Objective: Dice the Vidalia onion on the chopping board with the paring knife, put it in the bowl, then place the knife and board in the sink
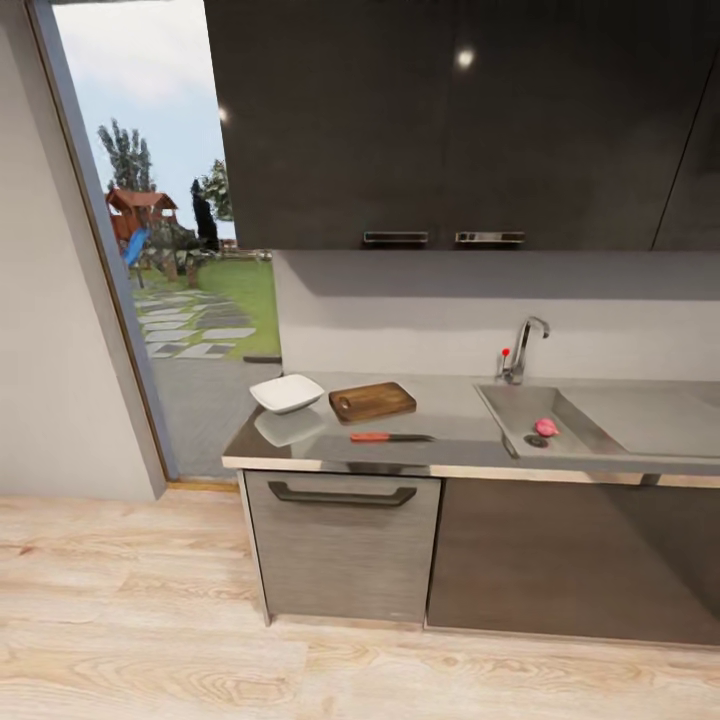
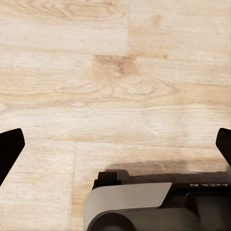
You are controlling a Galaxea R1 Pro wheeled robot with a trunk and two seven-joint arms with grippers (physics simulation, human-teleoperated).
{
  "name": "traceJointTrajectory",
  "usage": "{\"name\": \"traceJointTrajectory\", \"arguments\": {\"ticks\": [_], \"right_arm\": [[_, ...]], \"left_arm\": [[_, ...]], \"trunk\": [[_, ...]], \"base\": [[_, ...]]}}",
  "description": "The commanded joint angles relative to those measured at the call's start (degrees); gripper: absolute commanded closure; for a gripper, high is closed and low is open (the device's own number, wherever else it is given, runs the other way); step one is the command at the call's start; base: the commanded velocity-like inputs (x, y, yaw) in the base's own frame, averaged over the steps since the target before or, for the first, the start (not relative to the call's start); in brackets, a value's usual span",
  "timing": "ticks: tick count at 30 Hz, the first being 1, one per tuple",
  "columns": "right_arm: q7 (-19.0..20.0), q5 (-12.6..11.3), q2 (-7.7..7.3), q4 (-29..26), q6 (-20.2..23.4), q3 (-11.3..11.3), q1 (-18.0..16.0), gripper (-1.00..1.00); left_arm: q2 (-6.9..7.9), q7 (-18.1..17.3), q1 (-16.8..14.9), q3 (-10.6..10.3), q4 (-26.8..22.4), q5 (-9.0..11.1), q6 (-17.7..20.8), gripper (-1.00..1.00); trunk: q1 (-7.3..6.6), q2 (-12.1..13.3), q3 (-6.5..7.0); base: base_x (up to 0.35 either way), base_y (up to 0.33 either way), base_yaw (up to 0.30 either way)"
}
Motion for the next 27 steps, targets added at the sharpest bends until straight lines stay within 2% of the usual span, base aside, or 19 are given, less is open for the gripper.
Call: {"name": "traceJointTrajectory", "arguments": {"ticks": [1,27], "right_arm": [[0.1,-0.5,0.04,0.0,-0.1,0.0,0.0,-1.00],[0.1,-0.5,0.06,0.0,-0.1,0.0,0.0,-1.00]], "left_arm": [[0.01,0.0,0.0,0.0,0.0,0.0,-0.2,-1.00],[0.01,0.0,0.0,0.0,0.1,0.0,-0.2,-1.00]], "trunk": [[-0.22,0.4,0.12],[-5.93,10.8,4.79]], "base": [[0.000,0.000,0.000],[0.000,0.000,0.000]]}}
